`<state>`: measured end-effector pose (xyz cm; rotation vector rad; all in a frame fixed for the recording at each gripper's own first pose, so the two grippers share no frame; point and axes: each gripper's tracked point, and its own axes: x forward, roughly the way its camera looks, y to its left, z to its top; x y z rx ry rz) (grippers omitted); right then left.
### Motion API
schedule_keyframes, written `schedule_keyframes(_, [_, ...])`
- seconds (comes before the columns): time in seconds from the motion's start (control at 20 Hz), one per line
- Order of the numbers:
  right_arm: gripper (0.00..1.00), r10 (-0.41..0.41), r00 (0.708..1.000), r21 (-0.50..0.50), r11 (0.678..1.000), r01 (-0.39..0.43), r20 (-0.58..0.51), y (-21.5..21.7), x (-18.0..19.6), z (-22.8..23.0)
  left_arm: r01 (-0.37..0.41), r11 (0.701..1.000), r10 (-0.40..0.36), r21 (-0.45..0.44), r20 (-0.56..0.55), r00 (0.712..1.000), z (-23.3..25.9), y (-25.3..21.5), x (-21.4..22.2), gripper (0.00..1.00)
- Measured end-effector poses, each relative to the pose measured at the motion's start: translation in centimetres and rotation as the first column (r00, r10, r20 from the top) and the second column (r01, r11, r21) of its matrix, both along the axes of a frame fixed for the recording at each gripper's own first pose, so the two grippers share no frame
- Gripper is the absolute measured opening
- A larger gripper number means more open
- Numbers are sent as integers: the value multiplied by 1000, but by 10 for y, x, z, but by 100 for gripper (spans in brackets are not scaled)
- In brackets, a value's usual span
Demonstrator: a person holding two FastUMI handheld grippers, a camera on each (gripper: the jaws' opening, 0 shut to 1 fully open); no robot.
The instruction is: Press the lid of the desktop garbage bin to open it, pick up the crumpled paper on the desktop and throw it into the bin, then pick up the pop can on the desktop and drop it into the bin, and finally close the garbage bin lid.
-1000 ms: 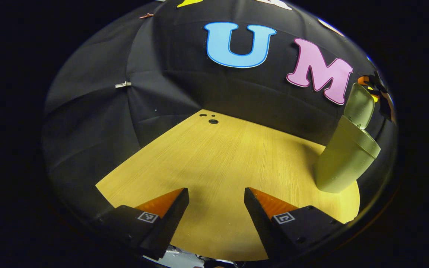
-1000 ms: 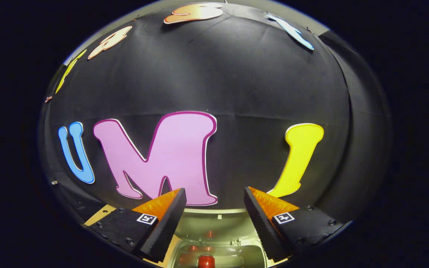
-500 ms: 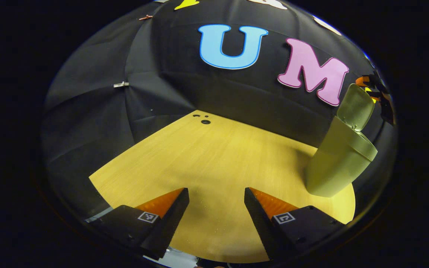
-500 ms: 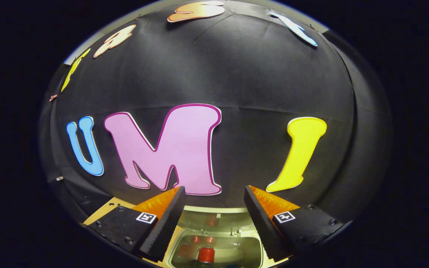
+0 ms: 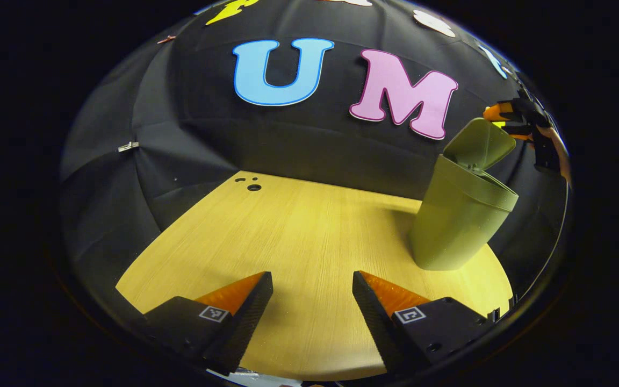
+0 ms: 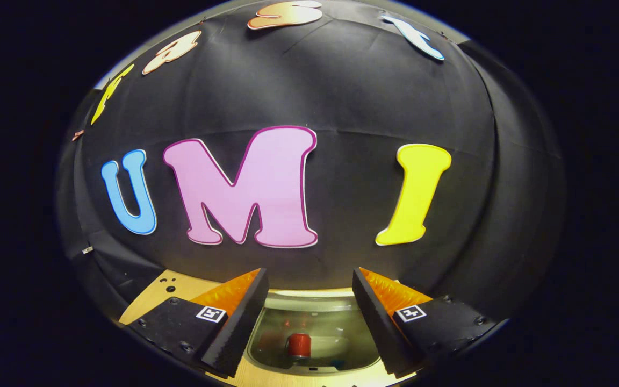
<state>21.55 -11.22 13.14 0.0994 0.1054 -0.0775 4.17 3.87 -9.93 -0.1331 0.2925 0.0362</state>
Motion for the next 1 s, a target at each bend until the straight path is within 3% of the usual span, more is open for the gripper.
schedule_keyframes(0.55, [98,-56,984,57,996,67,-169,-1,-27,-106,77,997,-77,3,-26,997,-17,7,3,96])
schedule_keyframes(1.0, [98,-80,974,42,995,91,-210,-1,-28,-129,104,994,-103,26,-14,995,-16,2,5,96])
